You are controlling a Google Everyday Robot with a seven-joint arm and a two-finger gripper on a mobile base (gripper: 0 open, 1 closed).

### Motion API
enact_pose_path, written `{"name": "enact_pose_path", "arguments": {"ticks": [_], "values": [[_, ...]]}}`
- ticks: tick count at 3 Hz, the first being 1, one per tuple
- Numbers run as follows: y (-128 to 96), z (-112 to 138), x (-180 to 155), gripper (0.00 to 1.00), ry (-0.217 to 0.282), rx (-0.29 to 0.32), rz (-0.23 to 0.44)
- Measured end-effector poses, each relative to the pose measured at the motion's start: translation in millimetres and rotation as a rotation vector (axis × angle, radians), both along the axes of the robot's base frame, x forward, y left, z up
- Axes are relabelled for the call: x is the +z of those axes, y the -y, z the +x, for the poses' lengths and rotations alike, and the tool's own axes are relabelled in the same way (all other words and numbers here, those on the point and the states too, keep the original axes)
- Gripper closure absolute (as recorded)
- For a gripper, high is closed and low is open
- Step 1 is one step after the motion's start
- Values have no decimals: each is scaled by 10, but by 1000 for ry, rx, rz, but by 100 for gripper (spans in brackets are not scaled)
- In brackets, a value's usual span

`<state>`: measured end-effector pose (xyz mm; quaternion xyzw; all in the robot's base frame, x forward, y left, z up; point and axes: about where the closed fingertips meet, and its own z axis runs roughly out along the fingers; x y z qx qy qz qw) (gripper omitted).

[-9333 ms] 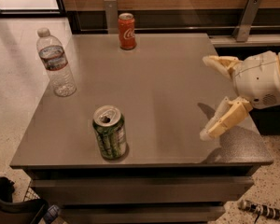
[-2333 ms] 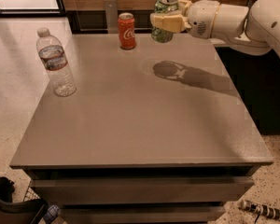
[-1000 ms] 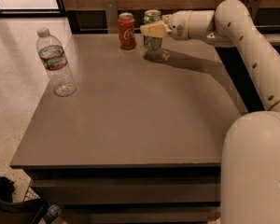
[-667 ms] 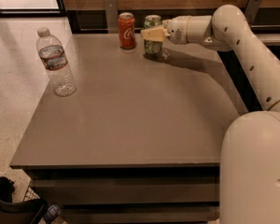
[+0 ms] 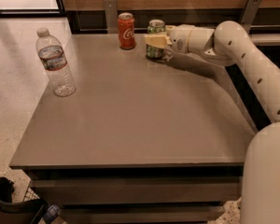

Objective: Move green can near coke can

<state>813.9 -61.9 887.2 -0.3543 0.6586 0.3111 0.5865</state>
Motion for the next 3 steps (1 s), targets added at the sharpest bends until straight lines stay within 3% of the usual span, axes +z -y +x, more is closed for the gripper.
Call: {"name": "enact_pose_path", "arguments": {"ticks": [1,3], "values": [[-70,-34,20,87,42,4,8],[-129,-34,8,41,38,12,10]]}}
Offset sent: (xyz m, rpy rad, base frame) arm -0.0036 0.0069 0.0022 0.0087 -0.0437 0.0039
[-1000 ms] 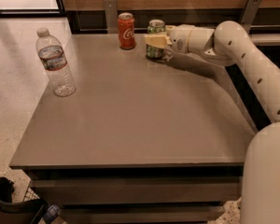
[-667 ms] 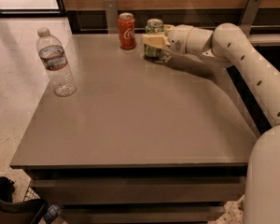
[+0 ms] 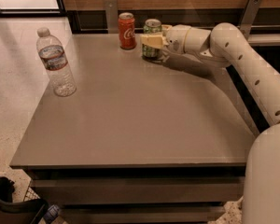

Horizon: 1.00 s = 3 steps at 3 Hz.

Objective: Move green can near coke can

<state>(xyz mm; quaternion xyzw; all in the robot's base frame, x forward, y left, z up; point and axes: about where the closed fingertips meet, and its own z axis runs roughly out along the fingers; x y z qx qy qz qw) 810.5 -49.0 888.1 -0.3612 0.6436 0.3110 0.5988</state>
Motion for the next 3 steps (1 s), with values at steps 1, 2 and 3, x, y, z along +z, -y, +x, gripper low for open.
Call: {"name": "enact_pose_path", "arguments": {"ticks": [1,2,3], "values": [[-47,0,-6,10,-1,6,1],[-70,-1,-10,0,-2,9,1],[-71,-1,-10,0,-2,10,2]]}}
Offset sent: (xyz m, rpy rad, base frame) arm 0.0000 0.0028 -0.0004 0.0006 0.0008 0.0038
